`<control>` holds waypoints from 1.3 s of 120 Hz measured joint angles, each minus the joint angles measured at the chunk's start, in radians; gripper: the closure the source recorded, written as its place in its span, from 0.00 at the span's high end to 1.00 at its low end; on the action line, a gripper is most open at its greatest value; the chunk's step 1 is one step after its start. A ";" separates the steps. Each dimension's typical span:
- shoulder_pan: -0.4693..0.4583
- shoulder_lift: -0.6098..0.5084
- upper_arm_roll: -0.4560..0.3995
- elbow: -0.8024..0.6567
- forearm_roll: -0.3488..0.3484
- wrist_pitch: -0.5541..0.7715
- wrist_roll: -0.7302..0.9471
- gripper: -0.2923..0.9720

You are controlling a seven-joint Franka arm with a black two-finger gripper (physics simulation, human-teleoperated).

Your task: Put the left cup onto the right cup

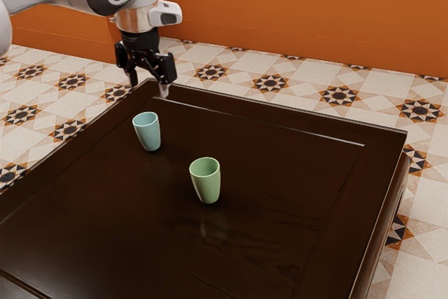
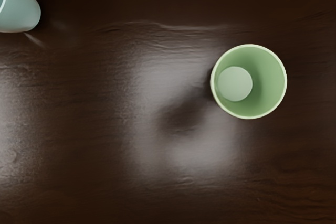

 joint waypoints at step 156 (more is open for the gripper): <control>0.255 0.402 -0.040 0.190 -0.010 0.159 0.096 0.76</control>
